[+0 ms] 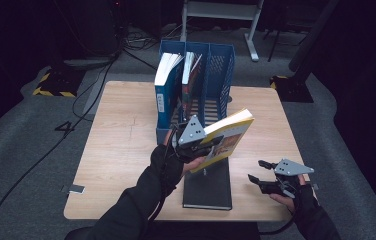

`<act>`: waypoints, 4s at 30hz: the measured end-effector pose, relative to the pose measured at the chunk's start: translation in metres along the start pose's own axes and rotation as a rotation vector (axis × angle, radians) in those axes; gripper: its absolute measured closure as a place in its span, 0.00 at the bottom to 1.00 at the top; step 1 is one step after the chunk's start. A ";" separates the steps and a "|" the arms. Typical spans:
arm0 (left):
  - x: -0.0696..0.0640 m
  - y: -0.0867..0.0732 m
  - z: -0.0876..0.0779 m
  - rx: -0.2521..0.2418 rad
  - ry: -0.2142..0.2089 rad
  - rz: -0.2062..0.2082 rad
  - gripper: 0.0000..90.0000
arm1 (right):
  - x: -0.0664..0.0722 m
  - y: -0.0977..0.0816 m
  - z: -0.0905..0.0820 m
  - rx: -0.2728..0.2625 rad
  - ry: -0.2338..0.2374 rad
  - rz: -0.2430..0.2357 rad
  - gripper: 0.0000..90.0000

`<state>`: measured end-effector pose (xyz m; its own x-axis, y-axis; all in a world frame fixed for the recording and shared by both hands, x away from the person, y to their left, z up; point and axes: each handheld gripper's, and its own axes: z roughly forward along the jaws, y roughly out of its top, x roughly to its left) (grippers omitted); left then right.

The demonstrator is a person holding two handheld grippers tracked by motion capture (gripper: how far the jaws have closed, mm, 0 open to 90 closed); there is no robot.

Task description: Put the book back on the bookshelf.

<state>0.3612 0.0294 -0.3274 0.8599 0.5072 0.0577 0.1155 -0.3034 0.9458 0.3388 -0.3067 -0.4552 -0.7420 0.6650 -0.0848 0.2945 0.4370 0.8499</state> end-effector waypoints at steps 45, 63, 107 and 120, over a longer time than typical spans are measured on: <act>0.082 0.028 -0.007 -0.024 0.403 -0.143 0.83 | 0.004 -0.003 0.009 0.052 0.021 -0.019 0.32; 0.103 0.035 0.038 0.018 0.516 -0.239 0.84 | 0.005 -0.005 0.011 0.058 0.024 -0.013 0.28; 0.121 0.040 0.122 0.026 0.740 -0.367 0.83 | 0.007 -0.007 0.013 0.072 0.026 -0.028 0.27; 0.121 0.025 0.142 0.018 0.782 -0.405 0.83 | 0.007 -0.007 0.012 0.074 0.024 -0.042 0.27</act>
<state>0.5383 -0.0314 -0.3416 0.1654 0.9835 -0.0726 0.3512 0.0100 0.9362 0.3386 -0.2974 -0.4685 -0.7685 0.6310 -0.1062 0.3058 0.5079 0.8053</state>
